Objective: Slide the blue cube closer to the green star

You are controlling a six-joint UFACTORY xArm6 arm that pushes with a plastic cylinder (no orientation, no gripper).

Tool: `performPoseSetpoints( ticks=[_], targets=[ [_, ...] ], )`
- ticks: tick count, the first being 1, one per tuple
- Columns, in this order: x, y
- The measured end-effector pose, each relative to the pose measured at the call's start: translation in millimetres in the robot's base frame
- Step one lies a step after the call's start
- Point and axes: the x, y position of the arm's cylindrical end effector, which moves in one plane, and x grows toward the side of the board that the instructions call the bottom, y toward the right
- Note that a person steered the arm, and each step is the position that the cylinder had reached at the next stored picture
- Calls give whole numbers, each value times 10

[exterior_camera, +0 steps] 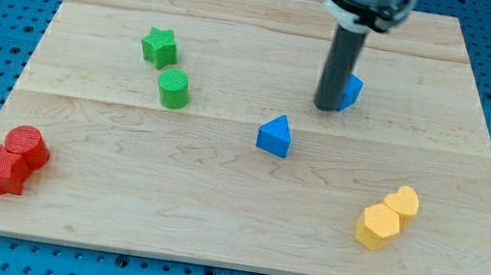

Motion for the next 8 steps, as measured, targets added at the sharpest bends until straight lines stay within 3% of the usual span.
performPoseSetpoints(
  ticks=[2, 3, 4, 5, 7, 8],
  targets=[
    [-394, -506],
    [-478, -396],
    [-867, 212],
    [-536, 1022],
    [-88, 282],
    [212, 491]
  ],
)
